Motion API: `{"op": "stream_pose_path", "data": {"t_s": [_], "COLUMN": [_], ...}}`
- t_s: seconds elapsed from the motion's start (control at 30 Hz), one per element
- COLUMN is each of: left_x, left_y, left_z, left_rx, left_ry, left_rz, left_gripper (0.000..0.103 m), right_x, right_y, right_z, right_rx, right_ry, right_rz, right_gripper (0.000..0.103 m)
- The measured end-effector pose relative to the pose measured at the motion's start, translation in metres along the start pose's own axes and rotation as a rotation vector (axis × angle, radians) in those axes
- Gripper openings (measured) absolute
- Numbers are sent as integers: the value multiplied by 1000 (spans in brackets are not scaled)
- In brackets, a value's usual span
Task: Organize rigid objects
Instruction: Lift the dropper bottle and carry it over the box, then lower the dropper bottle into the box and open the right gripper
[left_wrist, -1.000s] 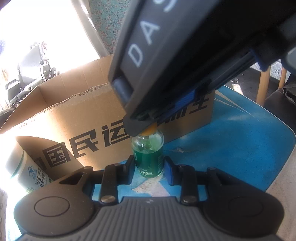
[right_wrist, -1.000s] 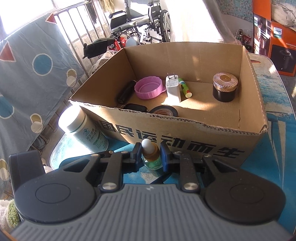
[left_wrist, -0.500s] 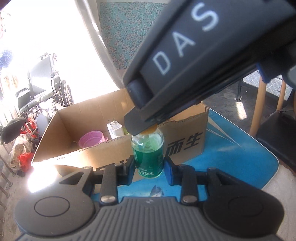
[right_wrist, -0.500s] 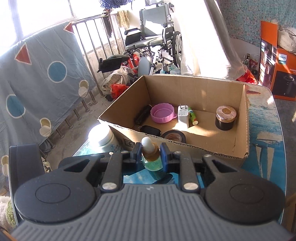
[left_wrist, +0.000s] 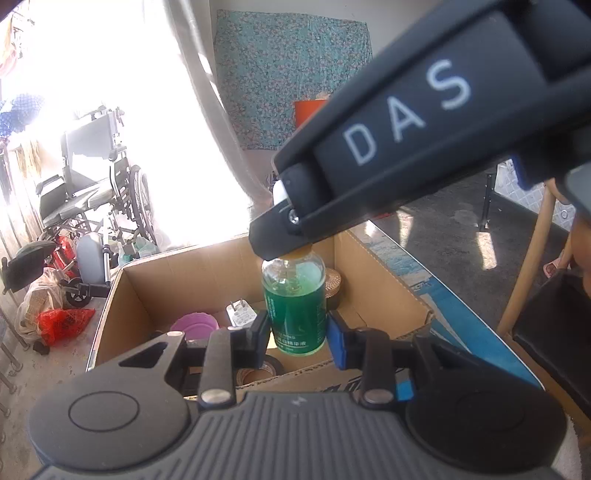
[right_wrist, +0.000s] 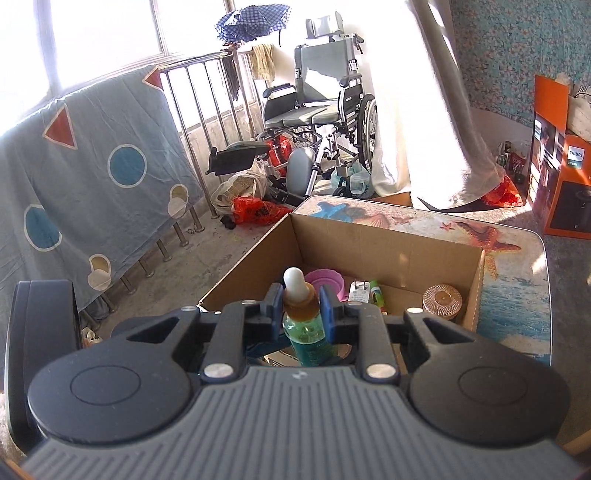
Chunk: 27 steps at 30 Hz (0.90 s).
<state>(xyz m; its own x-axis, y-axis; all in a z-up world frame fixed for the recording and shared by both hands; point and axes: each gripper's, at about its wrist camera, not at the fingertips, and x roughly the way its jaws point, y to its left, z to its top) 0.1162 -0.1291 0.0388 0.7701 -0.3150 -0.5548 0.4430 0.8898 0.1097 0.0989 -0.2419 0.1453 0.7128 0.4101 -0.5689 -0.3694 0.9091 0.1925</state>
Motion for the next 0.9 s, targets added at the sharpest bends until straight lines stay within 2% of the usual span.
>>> {"op": "stream_pose_path", "data": {"t_s": [0.23, 0.43, 0.6, 0.7, 0.77, 0.83, 0.9], "left_x": [54, 106, 139, 151, 154, 151, 150], "left_y": [8, 12, 23, 29, 32, 34, 36], "left_z": [13, 17, 16, 15, 15, 14, 13], "left_rx": [-15, -42, -118, -152, -160, -178, -193], "left_ry": [96, 223, 342, 377, 379, 387, 388], "left_rz": [-40, -72, -120, -134, -129, -143, -149], "left_gripper": [34, 34, 34, 34, 35, 51, 52], "right_x": [45, 101, 147, 167, 179, 190, 199], "right_y": [-48, -95, -119, -124, -124, -125, -126], "right_z": [15, 17, 11, 9, 5, -2, -8], "right_rx": [85, 189, 227, 224, 211, 202, 206], "right_ry": [55, 144, 211, 240, 264, 292, 306], "right_rz": [11, 29, 23, 17, 0, -12, -8], "right_gripper": [20, 20, 20, 20, 20, 20, 20]}}
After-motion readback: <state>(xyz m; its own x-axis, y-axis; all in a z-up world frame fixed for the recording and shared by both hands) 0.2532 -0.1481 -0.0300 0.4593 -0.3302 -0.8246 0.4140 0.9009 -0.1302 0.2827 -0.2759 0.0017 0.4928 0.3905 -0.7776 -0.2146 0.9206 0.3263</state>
